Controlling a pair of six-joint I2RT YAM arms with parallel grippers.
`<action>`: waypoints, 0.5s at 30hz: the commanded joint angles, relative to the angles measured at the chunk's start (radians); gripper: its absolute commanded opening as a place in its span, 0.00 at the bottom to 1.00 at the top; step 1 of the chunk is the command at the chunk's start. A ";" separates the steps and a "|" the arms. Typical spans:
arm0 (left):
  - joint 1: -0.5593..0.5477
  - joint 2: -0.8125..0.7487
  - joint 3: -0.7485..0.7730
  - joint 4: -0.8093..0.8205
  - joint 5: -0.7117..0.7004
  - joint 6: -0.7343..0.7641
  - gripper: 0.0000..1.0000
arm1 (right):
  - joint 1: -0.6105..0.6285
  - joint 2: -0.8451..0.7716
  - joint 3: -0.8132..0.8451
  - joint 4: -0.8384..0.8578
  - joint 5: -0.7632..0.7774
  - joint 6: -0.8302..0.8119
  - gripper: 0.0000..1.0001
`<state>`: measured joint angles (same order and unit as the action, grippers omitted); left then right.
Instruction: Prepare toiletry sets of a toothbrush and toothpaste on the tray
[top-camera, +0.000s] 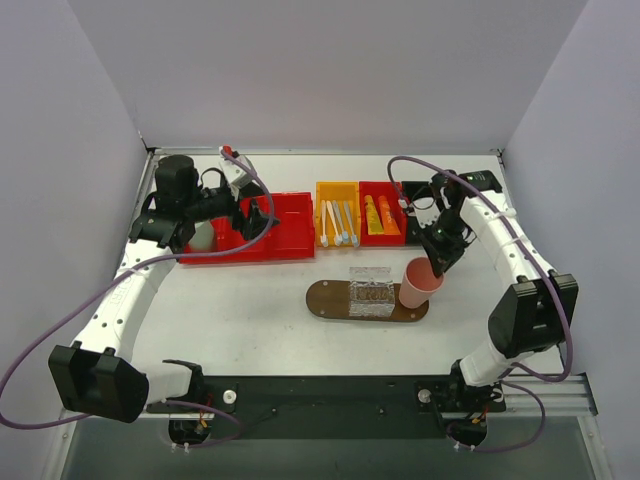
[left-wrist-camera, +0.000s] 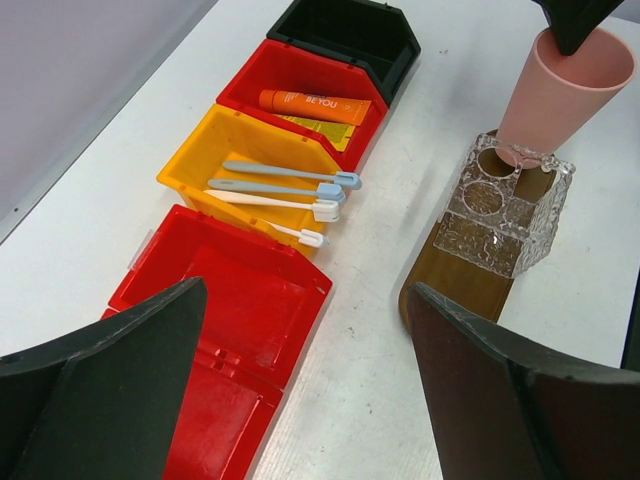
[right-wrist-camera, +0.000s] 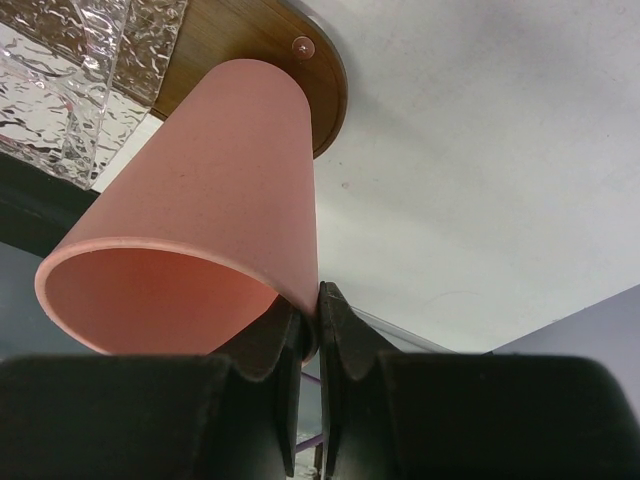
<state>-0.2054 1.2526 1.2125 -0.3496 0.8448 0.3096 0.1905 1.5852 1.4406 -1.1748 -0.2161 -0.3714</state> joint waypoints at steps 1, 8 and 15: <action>0.006 -0.007 0.016 0.001 -0.001 0.036 0.92 | 0.018 0.009 0.020 -0.060 0.021 0.003 0.00; 0.008 -0.010 0.007 0.004 -0.001 0.043 0.92 | 0.021 0.030 0.014 -0.056 0.023 0.000 0.00; 0.008 -0.025 0.004 -0.006 -0.006 0.059 0.92 | 0.027 0.047 0.006 -0.054 0.032 0.000 0.00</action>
<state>-0.2054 1.2522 1.2125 -0.3504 0.8402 0.3370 0.2070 1.6272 1.4406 -1.1740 -0.2050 -0.3710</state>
